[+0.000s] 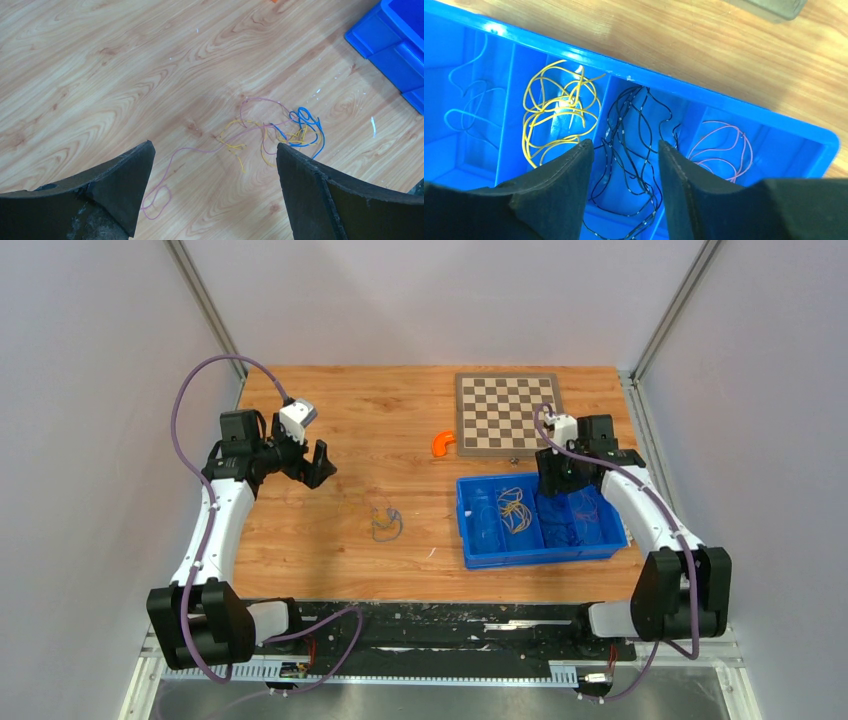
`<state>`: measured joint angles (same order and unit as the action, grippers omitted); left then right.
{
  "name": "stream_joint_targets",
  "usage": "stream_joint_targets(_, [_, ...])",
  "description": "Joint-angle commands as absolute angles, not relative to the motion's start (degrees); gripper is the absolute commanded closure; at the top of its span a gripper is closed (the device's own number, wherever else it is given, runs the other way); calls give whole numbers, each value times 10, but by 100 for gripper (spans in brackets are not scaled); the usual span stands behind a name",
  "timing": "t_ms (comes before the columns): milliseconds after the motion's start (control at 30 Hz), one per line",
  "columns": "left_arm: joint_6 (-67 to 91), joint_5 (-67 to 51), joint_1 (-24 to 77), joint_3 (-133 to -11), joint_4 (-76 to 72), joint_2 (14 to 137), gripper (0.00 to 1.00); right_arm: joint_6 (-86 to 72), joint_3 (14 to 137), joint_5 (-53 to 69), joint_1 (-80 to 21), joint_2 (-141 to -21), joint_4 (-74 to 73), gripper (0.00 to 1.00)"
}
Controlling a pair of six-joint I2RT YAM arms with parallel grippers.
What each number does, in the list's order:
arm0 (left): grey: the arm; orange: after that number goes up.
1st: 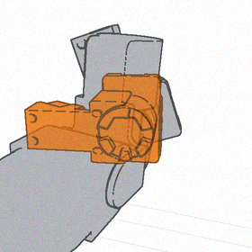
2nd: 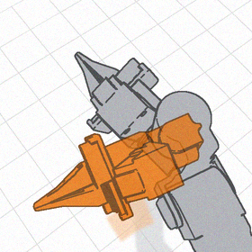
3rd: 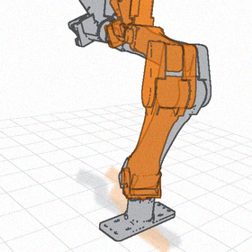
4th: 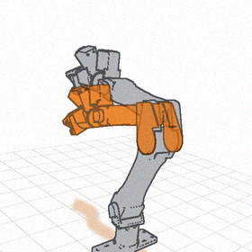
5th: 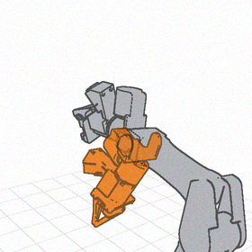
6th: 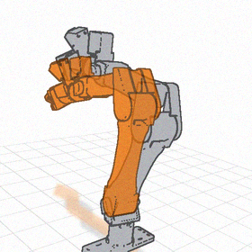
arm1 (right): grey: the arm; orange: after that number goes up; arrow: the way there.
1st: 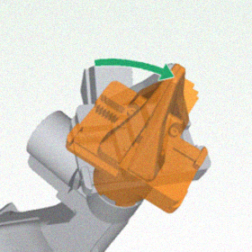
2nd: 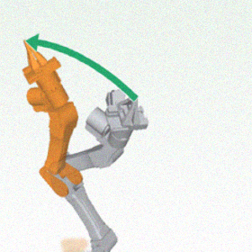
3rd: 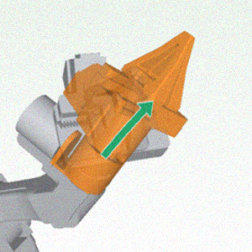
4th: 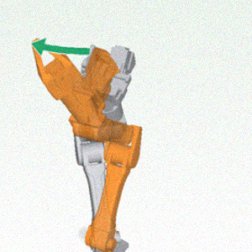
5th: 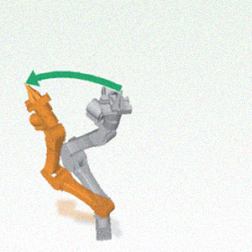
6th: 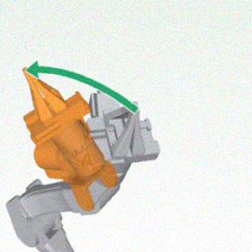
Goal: Untangle the cables
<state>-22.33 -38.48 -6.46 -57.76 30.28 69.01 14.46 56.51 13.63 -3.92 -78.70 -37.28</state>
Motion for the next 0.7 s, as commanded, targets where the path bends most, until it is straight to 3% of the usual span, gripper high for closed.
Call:
stream_joint_targets(0, [-218,-392,-67,-590,297,675,0,171,615,149,-39,-745,-423,45])
stream_joint_targets(267, [-213,-395,-67,-592,296,678,0,232,614,194,-38,-688,-524,30])
stream_joint_targets(433, [-211,-396,-67,-593,295,680,0,258,597,269,-42,-679,-560,42])
stream_joint_targets(667, [-205,-397,-67,-600,296,685,0,271,599,267,-55,-740,-570,49])
